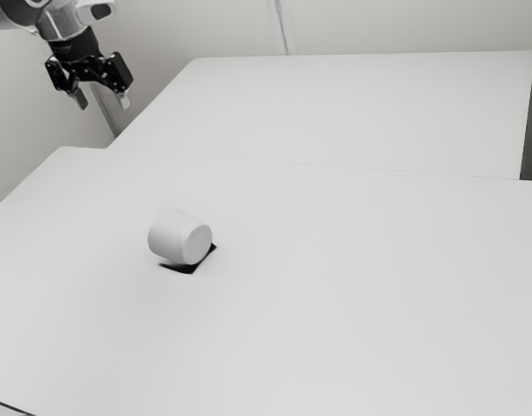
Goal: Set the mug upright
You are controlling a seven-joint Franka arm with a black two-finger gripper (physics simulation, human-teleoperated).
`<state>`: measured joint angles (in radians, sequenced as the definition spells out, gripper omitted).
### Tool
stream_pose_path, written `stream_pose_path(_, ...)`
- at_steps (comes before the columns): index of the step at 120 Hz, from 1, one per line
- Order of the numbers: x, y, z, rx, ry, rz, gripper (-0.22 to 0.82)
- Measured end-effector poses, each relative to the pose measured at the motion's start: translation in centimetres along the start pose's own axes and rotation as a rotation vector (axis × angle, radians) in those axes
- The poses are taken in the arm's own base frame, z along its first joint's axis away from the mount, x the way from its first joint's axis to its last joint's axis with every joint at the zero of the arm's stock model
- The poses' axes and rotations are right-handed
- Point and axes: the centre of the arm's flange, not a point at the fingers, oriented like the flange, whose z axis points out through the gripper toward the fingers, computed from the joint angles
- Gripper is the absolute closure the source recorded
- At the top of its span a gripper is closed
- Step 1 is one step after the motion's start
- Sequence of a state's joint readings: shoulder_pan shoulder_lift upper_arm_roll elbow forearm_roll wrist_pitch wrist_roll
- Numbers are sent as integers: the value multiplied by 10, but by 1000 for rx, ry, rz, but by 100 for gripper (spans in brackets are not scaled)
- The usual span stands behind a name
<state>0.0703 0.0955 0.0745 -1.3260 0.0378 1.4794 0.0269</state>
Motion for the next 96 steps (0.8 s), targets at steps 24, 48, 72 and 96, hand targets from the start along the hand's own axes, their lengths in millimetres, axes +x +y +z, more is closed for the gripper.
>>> stream_pose_path(24, 1, 18, 13, -20, -30, 42, 0)
stream_pose_path(48, -3, -67, 112, -186, -165, -117, 0)
stream_pose_path(72, -13, -136, 211, -475, -162, -233, 0)
stream_pose_path(96, -17, -175, 285, -739, -49, -216, 0)
